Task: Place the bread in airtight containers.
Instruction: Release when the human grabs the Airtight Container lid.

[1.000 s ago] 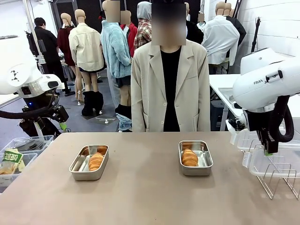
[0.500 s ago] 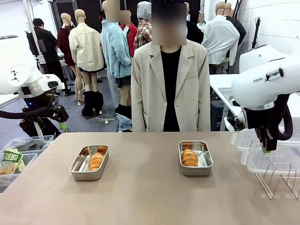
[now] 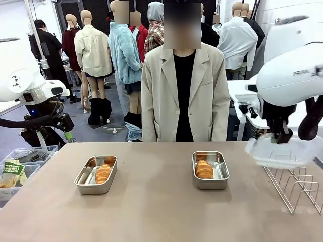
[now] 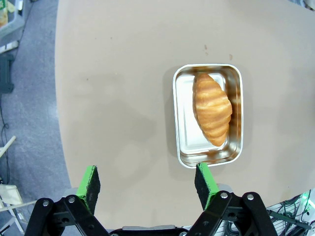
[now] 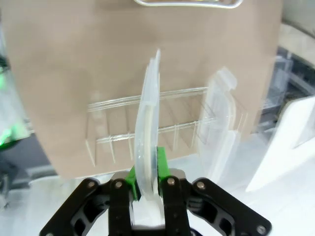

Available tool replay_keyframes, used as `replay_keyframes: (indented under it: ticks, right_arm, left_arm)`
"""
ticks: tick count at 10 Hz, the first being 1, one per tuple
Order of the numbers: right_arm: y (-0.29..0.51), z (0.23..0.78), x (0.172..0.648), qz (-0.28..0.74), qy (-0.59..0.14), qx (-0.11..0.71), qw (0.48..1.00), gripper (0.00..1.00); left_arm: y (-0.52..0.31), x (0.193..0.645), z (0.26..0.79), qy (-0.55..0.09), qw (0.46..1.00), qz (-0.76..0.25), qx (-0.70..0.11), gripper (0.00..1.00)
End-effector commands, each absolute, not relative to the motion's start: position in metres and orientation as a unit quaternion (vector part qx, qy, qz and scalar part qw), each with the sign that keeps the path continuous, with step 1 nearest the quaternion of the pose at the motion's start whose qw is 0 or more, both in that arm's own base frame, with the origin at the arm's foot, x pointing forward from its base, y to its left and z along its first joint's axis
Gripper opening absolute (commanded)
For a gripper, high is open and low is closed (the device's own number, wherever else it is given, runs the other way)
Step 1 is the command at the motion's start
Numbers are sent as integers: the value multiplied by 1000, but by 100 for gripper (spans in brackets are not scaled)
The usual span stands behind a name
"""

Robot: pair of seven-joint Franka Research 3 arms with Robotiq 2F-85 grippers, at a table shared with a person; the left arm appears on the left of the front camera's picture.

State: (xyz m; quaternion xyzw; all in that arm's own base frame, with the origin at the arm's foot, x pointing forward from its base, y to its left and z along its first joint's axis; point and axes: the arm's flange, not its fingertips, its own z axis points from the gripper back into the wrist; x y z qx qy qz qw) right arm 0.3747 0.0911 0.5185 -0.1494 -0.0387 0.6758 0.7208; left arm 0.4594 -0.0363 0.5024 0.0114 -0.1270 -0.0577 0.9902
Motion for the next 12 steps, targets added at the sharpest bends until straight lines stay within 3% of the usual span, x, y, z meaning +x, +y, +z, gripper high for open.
replay_keyframes:
  ticks: [1, 7, 12]
  right_arm:
    - [123, 537, 350, 679, -167, -197, 687, 0]
    - [248, 580, 388, 662, -281, -260, 644, 0]
    - [281, 585, 452, 626, -303, -243, 676, 0]
  left_arm:
    - [-35, 460, 503, -128, 990, -53, 15, 100]
    - [-35, 460, 503, -128, 990, -53, 15, 100]
    - [-35, 460, 503, -128, 990, -53, 15, 100]
